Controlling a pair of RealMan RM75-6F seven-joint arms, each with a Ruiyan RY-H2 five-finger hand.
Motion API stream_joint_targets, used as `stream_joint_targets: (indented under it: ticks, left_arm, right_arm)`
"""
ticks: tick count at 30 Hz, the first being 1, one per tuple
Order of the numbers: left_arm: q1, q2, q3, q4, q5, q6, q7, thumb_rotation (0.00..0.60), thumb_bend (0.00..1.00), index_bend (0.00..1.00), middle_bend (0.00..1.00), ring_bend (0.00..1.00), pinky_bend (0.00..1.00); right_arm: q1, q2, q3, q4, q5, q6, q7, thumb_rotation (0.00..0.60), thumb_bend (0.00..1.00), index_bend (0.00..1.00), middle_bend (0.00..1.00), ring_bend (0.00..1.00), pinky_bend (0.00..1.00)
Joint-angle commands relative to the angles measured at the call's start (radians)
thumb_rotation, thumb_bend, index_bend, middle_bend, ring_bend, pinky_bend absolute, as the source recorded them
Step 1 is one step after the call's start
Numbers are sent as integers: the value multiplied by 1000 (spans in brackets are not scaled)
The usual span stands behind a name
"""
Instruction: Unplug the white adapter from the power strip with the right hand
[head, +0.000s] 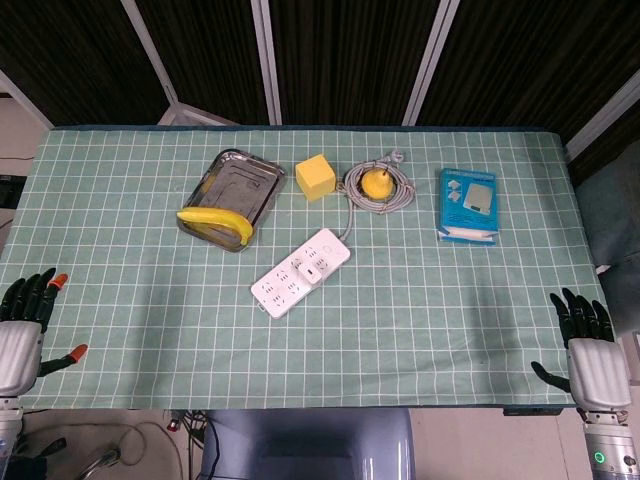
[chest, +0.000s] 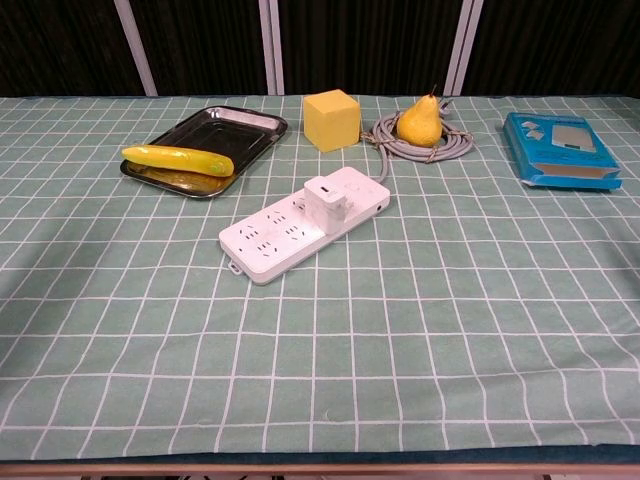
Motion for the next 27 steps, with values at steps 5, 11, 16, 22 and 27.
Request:
stream_joint_targets:
  ticks: [5,11,16,22,27]
  left_arm:
    - [-2,-4,2,2,3,-6,5,600,6,0,0,0,0]
    - [-11,-13,21,-9,34,-20,30,600,62,0,0,0,4]
    - [-30,-32,48,-38,82,-55,80,600,341,0,0,0,57]
    - [-121,-50,40,-112,106,-194,198,600,546,0,0,0,77]
    - [-220,-87,10,-169,61,-358,321,600,581,7,0,0,83]
  right_arm:
    - [0,0,-1,0,-1,-1,-2,600,129,0,0,0,0]
    - [2,-1,-5,-5,-8,-6,-5,600,128,0,0,0,0]
    - [5,1,-6,-17,-17,-6,-9,600,129,0,0,0,0]
    - [41,34,27,-76,-12,-31,-42,600,129,0,0,0,0]
    - [91,67,63,-161,-5,-73,-124,600,129,0,0,0,0]
